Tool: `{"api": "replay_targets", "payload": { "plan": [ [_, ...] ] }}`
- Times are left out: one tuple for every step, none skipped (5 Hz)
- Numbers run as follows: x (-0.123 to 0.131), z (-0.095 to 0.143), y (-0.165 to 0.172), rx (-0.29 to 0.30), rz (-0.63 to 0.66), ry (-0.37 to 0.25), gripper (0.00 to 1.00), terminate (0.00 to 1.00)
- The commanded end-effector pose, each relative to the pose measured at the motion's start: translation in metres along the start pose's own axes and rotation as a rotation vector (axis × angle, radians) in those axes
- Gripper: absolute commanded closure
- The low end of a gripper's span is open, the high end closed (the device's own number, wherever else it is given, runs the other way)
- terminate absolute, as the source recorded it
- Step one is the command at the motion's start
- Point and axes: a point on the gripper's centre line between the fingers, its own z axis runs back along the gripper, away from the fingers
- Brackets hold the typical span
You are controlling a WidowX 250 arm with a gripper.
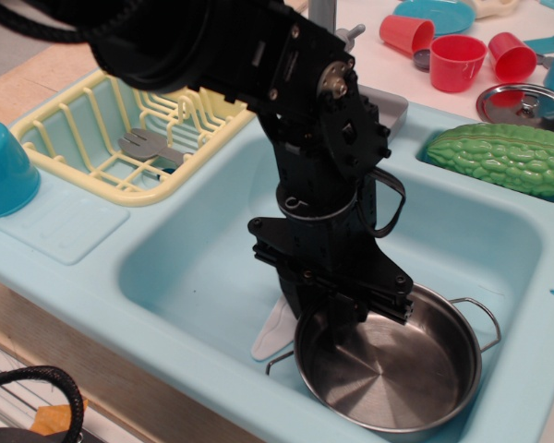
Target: Put pot or pan from sink into drying rack
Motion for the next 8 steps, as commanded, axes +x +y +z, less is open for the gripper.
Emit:
{"api": "replay_targets", "payload": {
  "plan": [
    [0.002, 0.011, -0.001, 0.014, -0.003, -0.033, 1.00, 0.00],
    [0.011, 0.025, 0.002, 0.064, -0.011, -0.039, 1.00, 0.00],
    [0.023, 0.047, 0.011, 0.113, -0.024, -0.056, 1.00, 0.00],
    [0.027, 0.069, 0.028, 0.182, 0.011, -0.097, 1.00, 0.00],
    [0.030, 0.091, 0.058, 0.231, 0.054, -0.107, 1.00, 0.00],
    [0.024, 0.105, 0.083, 0.302, 0.130, -0.127, 1.00, 0.00],
    [0.024, 0.117, 0.111, 0.332, 0.160, -0.128, 1.00, 0.00],
    [0.033, 0.127, 0.143, 0.346, 0.142, -0.139, 1.00, 0.00]
  ]
}}
